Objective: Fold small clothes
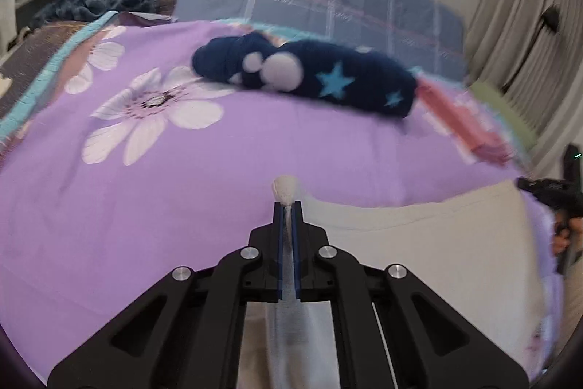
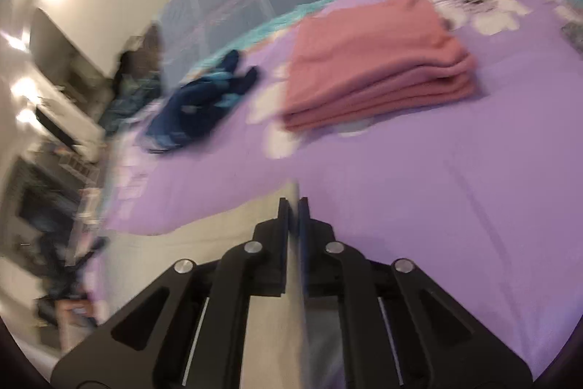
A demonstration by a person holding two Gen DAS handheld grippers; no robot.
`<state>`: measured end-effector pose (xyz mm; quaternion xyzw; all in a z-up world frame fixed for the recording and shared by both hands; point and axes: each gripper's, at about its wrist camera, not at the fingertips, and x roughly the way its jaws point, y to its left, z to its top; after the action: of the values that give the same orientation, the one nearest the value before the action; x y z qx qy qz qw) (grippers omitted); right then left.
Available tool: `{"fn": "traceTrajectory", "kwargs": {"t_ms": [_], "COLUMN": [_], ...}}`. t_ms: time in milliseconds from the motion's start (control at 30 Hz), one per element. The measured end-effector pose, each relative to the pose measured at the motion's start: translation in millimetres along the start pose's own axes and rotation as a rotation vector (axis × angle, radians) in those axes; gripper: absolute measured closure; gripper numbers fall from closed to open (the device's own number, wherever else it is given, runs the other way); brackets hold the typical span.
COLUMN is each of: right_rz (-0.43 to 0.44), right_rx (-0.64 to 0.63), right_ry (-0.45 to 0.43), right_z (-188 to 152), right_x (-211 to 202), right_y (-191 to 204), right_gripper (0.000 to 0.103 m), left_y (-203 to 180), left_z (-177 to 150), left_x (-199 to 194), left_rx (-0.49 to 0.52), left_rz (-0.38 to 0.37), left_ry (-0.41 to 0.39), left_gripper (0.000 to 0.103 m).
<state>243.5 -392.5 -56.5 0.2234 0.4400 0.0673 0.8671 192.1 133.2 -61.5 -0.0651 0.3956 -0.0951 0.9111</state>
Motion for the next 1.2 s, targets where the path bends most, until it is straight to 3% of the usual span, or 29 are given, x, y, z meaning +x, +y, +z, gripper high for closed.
{"fn": "traceTrajectory", "kwargs": {"t_ms": [33, 100, 167, 233, 400, 533, 700, 900, 933, 967, 1000, 1033, 1200], "right_rz": [0.015, 0.055, 0.053, 0.036, 0.026, 0.026, 0.039, 0.064, 0.065, 0.067, 0.068, 0.07, 0.063], "right_rx": [0.027, 0.039, -0.013, -0.077, -0.072, -0.014, 0.002, -0.016, -0.019, -0.019, -0.017, -0.014, 0.019], "right_ry": [0.023, 0.032, 0.018, 0.0, -0.007, 0.016, 0.023, 0.018, 0.018, 0.018, 0.017, 0.015, 0.0], "right_z": [-5.4, -20.8, -39.8, -70.5, -139.0, -180.5, -198.9, -214.5, -217.0, -220.9, -223.4, -226.4, -234.2], "right_x": [2.4, -3.7, -18.6, -43.4, -88.3, -109.8, -124.3, -137.6, -138.7, -141.2, -142.8, -144.6, -153.1], "right_y": [-4.9, -7.3, -5.0, -4.5, -20.3, -32.4, -30.4, -21.3, -20.1, -20.0, -20.3, -21.1, -29.4], "right_gripper": [0.08, 0.076, 0.071, 0.065, 0.06, 0.059, 0.057, 0.055, 0.054, 0.054, 0.053, 0.052, 0.052], "left_y": [1.5, 7.9, 16.7, 22.0, 26.6, 17.1, -9.2, -37.6, -38.8, -39.8, -41.1, -39.9, -26.7], "left_z": [-3.1, -11.0, -25.2, -42.1, -96.8, -147.2, -185.3, -212.0, -212.8, -214.3, -214.1, -212.1, -198.3], "left_x": [7.0, 9.7, -7.7, -37.1, -105.4, -142.8, -159.0, -152.6, -150.2, -150.2, -149.4, -148.0, -176.5], "left_rx": [0.0, -0.021, -0.049, -0.042, -0.027, 0.01, 0.084, 0.209, 0.223, 0.236, 0.251, 0.264, 0.287], "left_rz": [0.032, 0.063, 0.046, 0.035, -0.013, -0.073, -0.175, -0.135, -0.115, -0.093, -0.065, -0.034, 0.067], "left_ry": [0.028, 0.063, 0.052, 0.016, -0.017, 0.035, 0.084, 0.105, 0.099, 0.09, 0.077, 0.068, -0.011], "left_gripper": [0.097, 0.091, 0.074, 0.066, 0.061, 0.06, 0.06, 0.06, 0.061, 0.07, 0.081, 0.1, 0.1]}}
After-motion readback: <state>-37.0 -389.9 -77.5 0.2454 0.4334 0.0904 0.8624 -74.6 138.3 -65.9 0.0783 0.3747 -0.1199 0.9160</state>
